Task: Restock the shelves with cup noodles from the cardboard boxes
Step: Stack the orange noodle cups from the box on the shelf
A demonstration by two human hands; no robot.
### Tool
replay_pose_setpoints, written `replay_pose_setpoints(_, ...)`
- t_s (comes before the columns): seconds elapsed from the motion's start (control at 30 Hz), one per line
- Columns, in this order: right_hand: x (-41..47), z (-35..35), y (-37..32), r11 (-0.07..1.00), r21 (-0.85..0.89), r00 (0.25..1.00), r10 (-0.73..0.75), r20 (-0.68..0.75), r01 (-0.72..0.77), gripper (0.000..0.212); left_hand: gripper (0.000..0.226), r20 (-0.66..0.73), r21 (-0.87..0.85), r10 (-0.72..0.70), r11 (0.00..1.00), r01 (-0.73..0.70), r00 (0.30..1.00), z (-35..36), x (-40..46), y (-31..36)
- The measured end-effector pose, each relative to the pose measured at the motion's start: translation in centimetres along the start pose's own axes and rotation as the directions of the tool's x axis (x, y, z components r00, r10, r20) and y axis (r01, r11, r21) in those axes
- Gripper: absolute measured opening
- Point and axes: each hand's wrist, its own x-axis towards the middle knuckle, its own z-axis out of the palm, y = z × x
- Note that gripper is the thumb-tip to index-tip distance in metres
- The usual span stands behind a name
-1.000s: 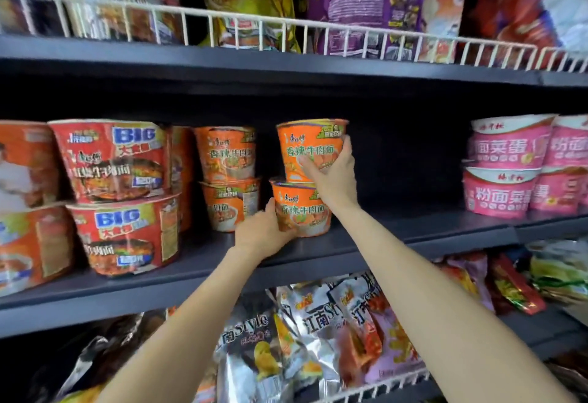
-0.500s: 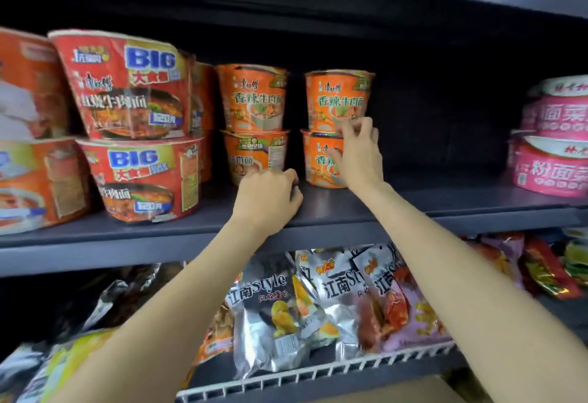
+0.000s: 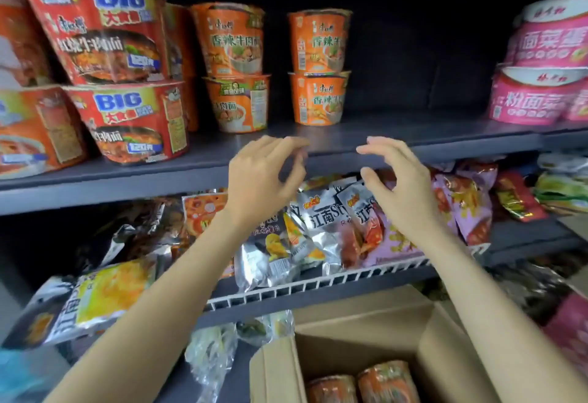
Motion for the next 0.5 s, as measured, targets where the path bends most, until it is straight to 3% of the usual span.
replay_pose_setpoints(0.07, -4.3, -0.9, 0.5, 1.000, 0.018, 0.998, 0.012, 0.054, -0.013, 0.027, 0.023, 0.091, -0.073, -0.059, 0.995, 0.065, 0.994, 0.1, -3.3, 2.0)
replay_pose_setpoints(0.13, -8.3, -1.3, 1.4, 0.998, 0.010, 0.990, 0.053, 0.134, -0.055, 0.025, 0.027, 0.279, -0.116, -0.121, 0.980, 0.159, 0.953, 0.6, -7.0, 3.5)
replay_pose_setpoints(0.23, -14.0, -0.9, 3.8, 0.981, -0.016, 0.941, 0.189, 0.279, -0.193, 0.023, 0.040, 0.619, -0.092, -0.202, 0.941, 0.325, 0.759, 2.0, -13.2, 4.4)
replay_pose_setpoints(0.3, -17.5, -0.5, 5.4, 0.961, -0.054, 0.880, 0.270, 0.391, -0.271, 0.022, 0.047, 0.763, -0.023, -0.224, 0.928, 0.372, 0.607, 3.1, -17.0, 4.5)
replay_pose_setpoints(0.4, -22.0, 0.6, 7.2, 0.936, -0.167, 0.753, 0.348, 0.559, -0.309, 0.022, 0.051, 0.871, 0.112, -0.287, 0.906, 0.408, 0.398, 4.8, -20.8, 4.9)
replay_pose_setpoints(0.5, -24.9, 2.6, 9.1, 0.895, -0.325, 0.617, 0.445, 0.649, -0.304, 0.029, 0.052, 0.885, 0.199, -0.330, 0.906, 0.374, 0.328, 6.5, -22.7, 5.5)
